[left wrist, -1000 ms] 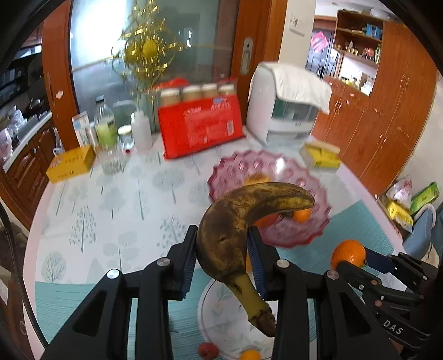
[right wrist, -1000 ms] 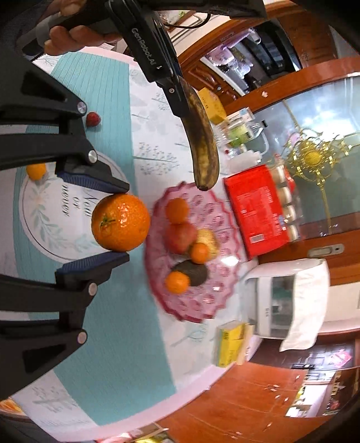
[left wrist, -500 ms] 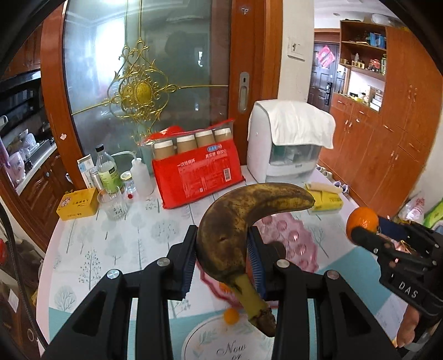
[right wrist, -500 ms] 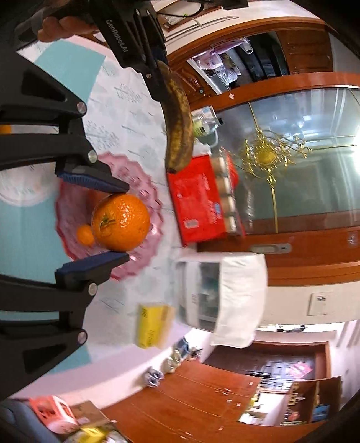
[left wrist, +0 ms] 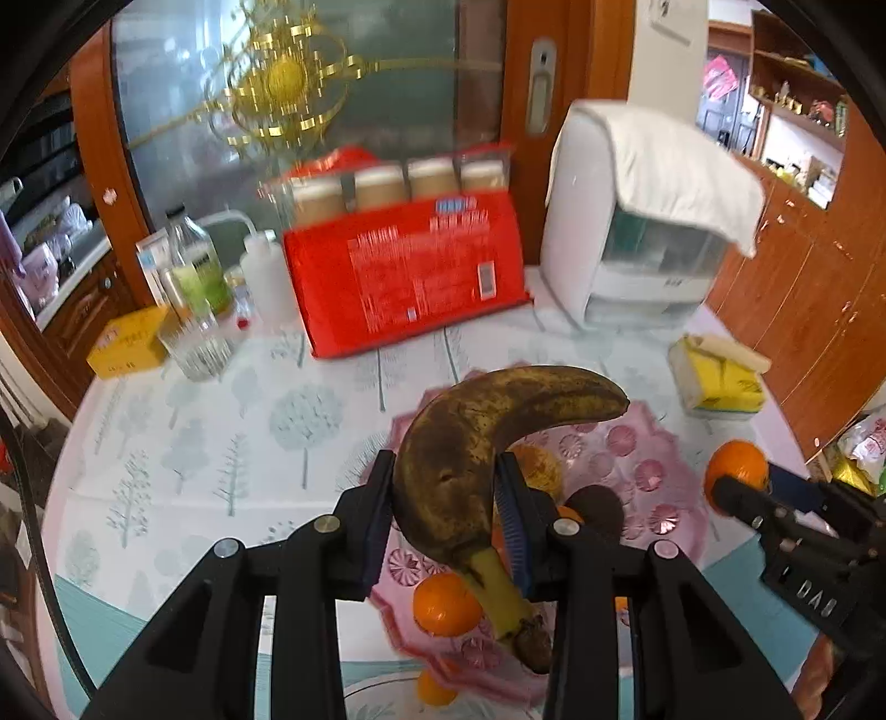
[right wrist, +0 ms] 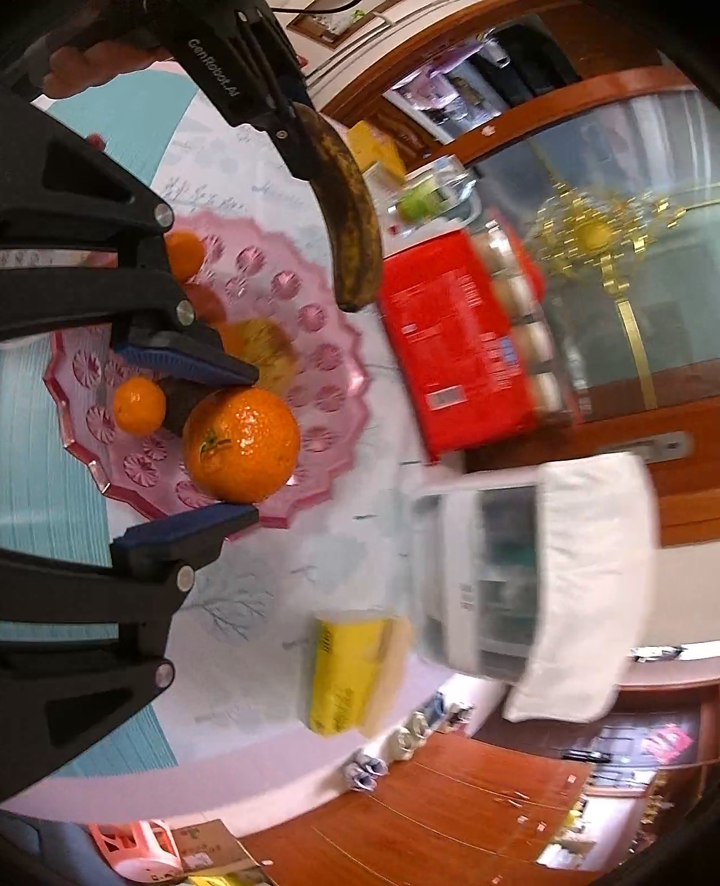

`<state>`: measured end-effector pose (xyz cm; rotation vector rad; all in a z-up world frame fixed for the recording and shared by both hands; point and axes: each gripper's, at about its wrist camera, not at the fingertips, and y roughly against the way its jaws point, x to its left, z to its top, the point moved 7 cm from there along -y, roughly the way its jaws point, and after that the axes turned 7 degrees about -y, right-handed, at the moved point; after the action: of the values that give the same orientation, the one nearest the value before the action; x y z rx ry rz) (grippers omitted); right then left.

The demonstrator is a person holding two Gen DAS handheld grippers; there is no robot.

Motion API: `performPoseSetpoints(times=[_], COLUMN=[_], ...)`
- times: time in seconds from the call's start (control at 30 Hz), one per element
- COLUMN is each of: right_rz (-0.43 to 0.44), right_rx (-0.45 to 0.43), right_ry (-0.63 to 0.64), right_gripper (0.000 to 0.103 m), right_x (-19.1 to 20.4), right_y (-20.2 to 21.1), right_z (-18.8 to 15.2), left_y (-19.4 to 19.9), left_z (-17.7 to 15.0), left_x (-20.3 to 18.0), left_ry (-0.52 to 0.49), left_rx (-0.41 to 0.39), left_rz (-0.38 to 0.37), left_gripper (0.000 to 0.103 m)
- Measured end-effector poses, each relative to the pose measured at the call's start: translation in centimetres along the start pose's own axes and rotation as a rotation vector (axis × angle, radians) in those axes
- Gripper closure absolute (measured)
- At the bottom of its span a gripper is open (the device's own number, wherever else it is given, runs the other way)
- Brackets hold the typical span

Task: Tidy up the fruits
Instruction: 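Release the banana from the left tool while the right tool releases the orange into the bowl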

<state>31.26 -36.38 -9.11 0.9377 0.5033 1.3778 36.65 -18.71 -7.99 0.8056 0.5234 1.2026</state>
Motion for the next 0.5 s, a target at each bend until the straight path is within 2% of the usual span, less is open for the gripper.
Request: performPoseSetpoints(times=[0.17,0.33,0.43,0.5], right_rz=[0.007,-0.003,-0.008,0.0], right_rx=[0.068,0.096,0.092,0.088], right_ry=[0.013,0.044,0.056,0.053], right_gripper=[0.059,0.058,0.057,0.053], right_x=[-0.2,-0.1,-0.1,-0.1], right_y=[-4.5,-6.6,-7.0,-7.0], right_z=[-1.6,-2.6,-3.2,-3.4], left_y=[-5.0,-7.9,-8.4,-8.2], left_z=[-1.3,-2.4,-3.2,-3.6], left_x=[-0.2,-0.1,0.1,0.2], left_ry=[0.012,0.033,0.046,0.043], left_rx=[0.072,0.116,0.122,0.125], left_rz=[0.048,0.075,0.078,0.091], left_gripper=[0.069,0.068,0.067,0.057])
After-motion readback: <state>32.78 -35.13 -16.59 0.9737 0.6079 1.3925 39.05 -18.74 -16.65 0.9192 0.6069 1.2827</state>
